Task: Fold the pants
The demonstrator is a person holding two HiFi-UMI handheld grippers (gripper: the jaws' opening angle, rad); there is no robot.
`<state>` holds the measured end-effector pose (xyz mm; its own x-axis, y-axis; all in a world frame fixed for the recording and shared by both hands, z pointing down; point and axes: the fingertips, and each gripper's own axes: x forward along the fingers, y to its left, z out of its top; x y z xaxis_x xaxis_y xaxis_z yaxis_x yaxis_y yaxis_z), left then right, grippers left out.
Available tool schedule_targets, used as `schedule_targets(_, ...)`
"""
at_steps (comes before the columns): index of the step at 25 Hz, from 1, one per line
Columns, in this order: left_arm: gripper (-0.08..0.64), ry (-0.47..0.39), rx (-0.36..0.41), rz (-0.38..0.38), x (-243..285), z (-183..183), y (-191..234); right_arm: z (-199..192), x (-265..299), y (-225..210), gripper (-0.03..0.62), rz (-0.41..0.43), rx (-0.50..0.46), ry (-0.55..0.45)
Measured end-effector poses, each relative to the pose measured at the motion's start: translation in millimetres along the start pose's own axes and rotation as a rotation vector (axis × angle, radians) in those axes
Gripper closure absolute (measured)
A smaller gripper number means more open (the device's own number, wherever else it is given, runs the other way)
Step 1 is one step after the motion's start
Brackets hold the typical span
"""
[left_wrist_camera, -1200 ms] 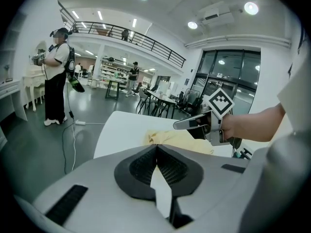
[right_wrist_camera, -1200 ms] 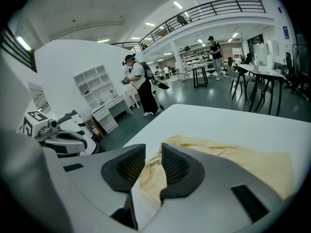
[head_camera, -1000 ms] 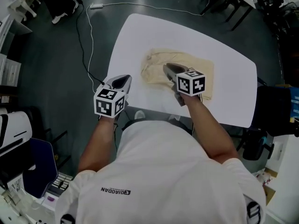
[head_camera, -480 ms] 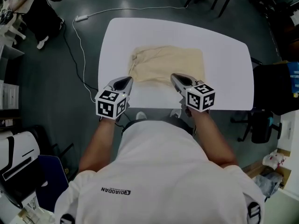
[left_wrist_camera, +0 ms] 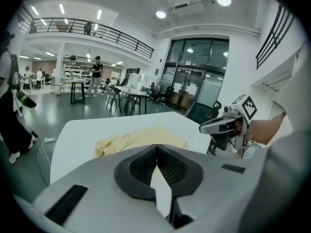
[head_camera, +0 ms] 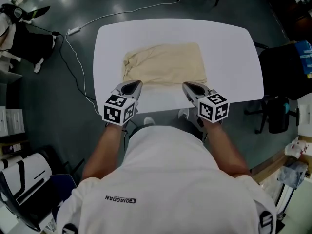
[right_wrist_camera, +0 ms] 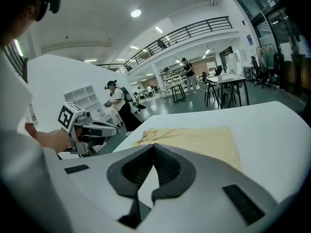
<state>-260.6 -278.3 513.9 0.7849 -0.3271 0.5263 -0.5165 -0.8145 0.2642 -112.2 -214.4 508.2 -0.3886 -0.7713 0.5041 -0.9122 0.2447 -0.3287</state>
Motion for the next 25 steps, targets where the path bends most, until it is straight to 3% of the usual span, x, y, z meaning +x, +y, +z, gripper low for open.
schedule_targets(14,0.532,0.013,0.016,-0.024,34,14,-29,-8,-19,-37,0.574,-0.024,0.065,-0.017)
schedule_targets(21,0.532,0.031,0.004,0.015,59,21,-35,-4,-22,-103,0.574,-0.081,0.093,-0.003)
schedule_targets(25,0.532,0.069,-0.044,0.055,81,16,-34,-9,-10,-154,0.572,-0.102,0.103,0.038)
